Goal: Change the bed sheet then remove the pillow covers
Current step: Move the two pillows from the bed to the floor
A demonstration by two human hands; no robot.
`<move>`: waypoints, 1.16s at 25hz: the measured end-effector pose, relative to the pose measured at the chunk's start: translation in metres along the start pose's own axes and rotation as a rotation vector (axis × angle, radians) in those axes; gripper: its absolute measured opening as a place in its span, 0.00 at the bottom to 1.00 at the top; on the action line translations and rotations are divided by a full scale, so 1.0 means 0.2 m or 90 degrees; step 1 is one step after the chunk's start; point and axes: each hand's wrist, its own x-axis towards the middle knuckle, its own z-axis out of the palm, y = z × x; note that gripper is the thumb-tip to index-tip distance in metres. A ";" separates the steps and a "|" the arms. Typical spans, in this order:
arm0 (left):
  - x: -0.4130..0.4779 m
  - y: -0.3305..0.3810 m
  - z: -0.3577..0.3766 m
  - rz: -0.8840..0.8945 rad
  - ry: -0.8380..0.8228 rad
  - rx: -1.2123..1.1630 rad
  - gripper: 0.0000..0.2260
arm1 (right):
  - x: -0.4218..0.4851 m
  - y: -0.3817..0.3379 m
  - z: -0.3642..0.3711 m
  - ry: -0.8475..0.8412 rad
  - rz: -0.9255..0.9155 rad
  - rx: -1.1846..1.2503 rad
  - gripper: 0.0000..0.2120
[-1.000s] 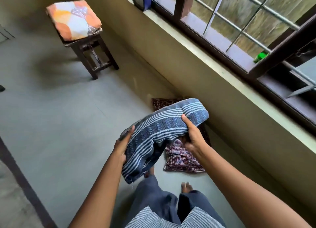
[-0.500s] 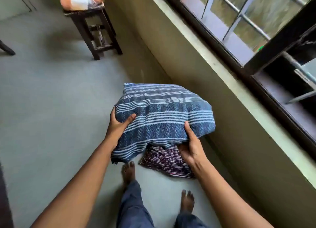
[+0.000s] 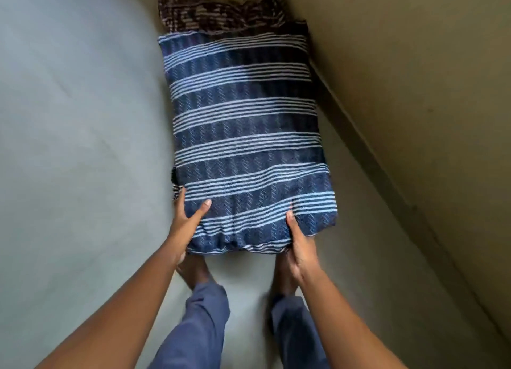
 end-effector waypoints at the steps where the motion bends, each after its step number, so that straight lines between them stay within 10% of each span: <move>1: 0.01 0.00 0.00 -0.004 -0.002 0.004 0.36 | 0.01 -0.01 0.00 0.030 -0.003 -0.045 0.40; 6: 0.01 0.08 0.01 -0.059 0.009 0.043 0.31 | -0.20 -0.15 0.00 0.203 -0.084 -0.411 0.22; 13: 0.36 0.21 -0.12 0.039 0.153 0.035 0.31 | -0.03 -0.24 0.53 -0.286 -0.554 -0.997 0.18; 17: 0.56 0.17 -0.05 0.015 -0.083 -0.266 0.30 | 0.34 -0.21 0.80 -0.402 -0.928 -1.229 0.21; 21: 0.54 -0.06 0.08 -0.050 -0.210 -0.472 0.33 | 0.46 -0.15 0.93 -0.363 -0.958 -1.302 0.25; 29: 0.51 -0.40 0.28 -0.073 0.256 0.048 0.17 | 0.36 -0.35 0.61 -0.342 -0.883 -1.331 0.15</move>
